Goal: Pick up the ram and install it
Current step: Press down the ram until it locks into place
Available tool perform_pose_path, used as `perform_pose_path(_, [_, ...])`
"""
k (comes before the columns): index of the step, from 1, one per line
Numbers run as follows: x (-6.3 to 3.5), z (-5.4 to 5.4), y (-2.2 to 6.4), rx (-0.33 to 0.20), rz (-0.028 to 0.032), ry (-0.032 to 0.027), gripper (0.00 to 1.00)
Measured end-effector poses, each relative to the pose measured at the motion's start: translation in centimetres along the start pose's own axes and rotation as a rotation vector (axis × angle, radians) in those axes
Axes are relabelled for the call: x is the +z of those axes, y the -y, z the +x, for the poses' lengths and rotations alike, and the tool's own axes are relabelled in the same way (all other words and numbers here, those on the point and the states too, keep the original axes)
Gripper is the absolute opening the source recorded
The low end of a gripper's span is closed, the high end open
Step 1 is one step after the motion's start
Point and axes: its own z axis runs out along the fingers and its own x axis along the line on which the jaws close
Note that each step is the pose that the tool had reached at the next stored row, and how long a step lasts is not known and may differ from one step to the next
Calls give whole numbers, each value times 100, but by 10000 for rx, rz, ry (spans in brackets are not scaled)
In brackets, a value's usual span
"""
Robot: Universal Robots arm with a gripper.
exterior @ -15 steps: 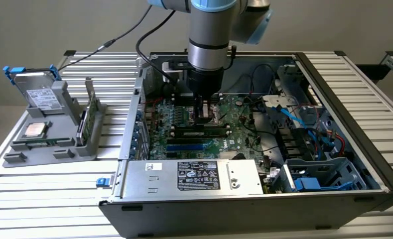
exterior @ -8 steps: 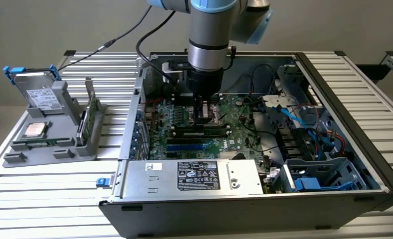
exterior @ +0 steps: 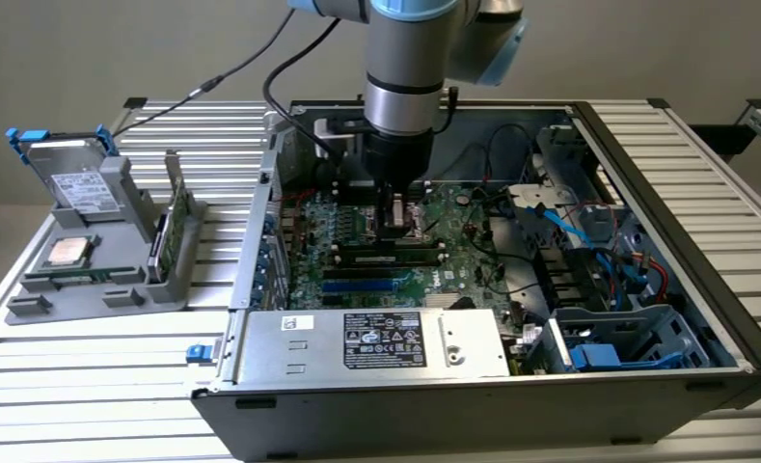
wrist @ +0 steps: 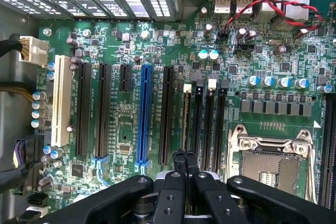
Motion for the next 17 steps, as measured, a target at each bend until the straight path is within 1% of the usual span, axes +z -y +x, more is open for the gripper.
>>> perform_pose_path(3, [-58,9,28,-2,-22,-6,10])
perform_pose_path(5, [-84,13,64,-9,-32,-6,10])
perform_pose_path(9, [-111,19,136,-23,-47,-5,10])
perform_pose_path(17, [-113,20,140,-24,-49,0,10])
